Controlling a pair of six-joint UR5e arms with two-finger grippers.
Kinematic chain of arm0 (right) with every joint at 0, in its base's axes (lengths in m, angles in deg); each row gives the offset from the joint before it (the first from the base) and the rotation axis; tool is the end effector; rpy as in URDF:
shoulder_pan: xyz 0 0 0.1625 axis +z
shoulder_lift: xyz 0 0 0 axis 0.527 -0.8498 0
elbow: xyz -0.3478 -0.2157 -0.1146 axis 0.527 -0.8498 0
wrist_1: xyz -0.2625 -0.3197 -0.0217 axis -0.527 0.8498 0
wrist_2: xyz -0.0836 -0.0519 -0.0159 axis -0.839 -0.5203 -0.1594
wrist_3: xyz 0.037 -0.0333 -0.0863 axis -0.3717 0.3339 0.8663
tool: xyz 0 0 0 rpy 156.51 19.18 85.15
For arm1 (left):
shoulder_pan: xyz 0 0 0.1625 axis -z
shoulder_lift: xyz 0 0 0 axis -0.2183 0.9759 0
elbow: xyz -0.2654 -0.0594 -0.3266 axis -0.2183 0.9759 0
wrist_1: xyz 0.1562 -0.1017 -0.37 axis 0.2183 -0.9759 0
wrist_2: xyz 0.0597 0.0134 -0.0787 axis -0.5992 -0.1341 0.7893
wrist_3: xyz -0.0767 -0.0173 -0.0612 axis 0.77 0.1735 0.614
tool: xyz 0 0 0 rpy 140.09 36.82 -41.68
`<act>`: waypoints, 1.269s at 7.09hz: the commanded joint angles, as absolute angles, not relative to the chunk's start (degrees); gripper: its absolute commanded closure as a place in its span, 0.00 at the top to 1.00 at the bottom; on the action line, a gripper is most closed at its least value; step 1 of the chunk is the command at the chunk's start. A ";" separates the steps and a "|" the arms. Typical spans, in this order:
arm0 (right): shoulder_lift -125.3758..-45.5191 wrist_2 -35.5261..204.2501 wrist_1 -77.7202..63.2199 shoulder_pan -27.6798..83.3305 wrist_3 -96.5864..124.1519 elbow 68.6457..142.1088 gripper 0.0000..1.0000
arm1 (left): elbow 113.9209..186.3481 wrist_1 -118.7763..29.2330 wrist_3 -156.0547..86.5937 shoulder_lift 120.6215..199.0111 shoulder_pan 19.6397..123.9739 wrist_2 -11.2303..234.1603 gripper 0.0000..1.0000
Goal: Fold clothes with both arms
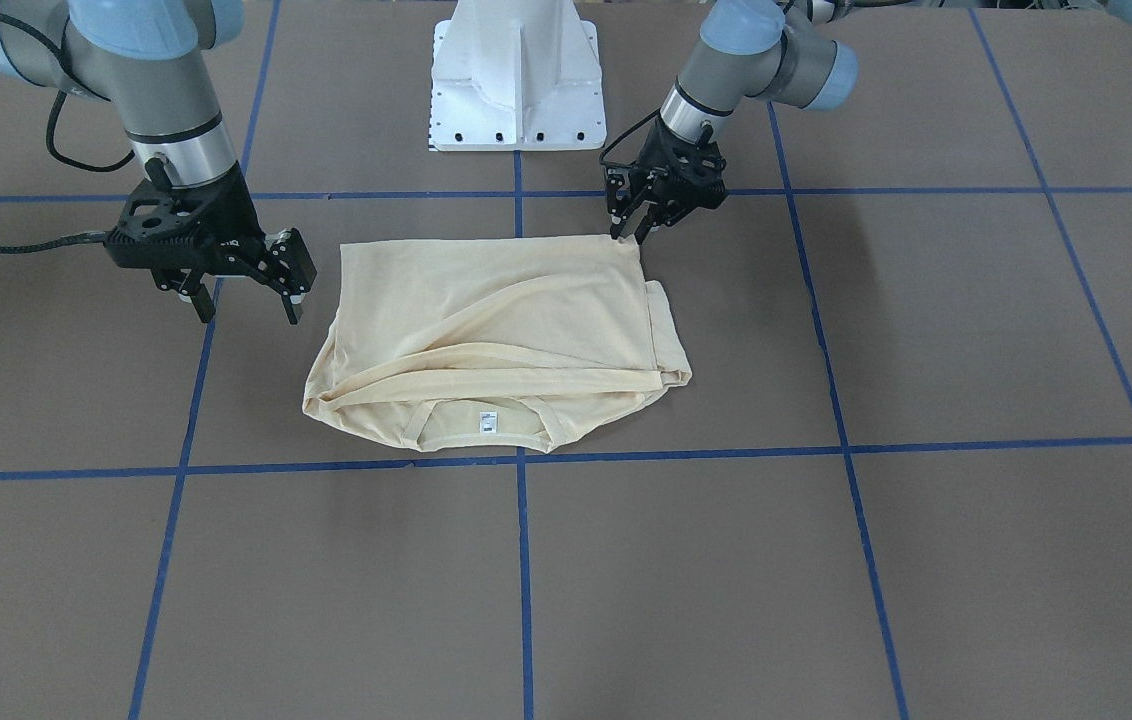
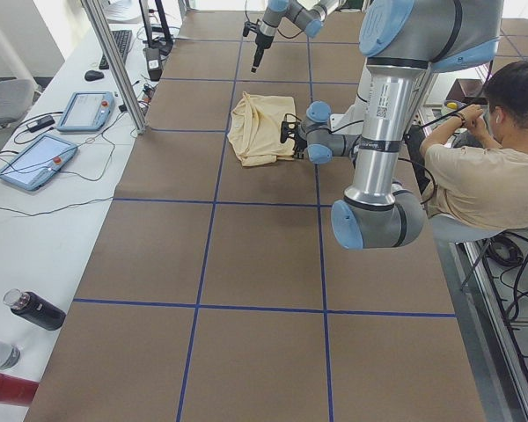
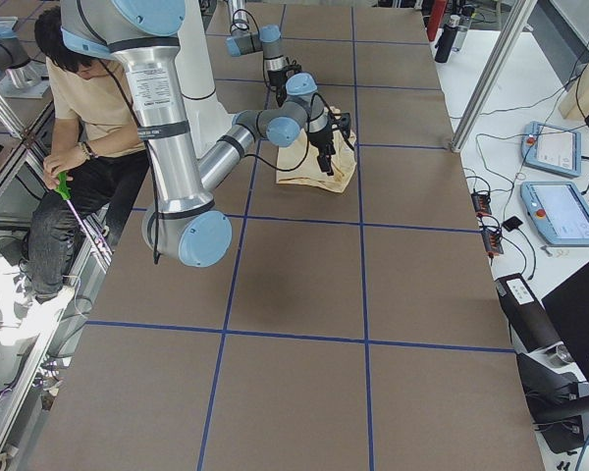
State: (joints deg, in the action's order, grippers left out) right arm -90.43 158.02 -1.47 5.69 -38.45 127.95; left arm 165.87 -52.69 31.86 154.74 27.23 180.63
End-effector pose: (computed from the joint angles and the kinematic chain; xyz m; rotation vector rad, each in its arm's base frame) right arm -0.3615 -0.4309 0.3086 0.3170 -0.7870 0.2171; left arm 0.5222 -0.2727 0.3214 0.2201 1.1208 -0.0851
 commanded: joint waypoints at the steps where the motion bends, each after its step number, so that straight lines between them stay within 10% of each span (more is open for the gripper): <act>1: -90.35 158.02 -1.47 5.64 -38.45 127.87 1.00 | 165.95 -52.68 31.75 155.25 27.29 180.63 0.00; 6: -89.91 157.84 -1.47 5.37 -38.62 127.61 1.00 | 157.10 -53.30 13.70 156.91 44.12 181.16 0.00; 9: -89.73 157.84 -1.47 5.28 -39.06 127.61 1.00 | 137.92 -53.21 6.53 171.96 54.95 181.34 0.00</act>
State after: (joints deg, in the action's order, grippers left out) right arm -89.82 157.85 -1.47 5.32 -38.87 127.61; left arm 147.31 -53.19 8.89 164.41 50.78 181.24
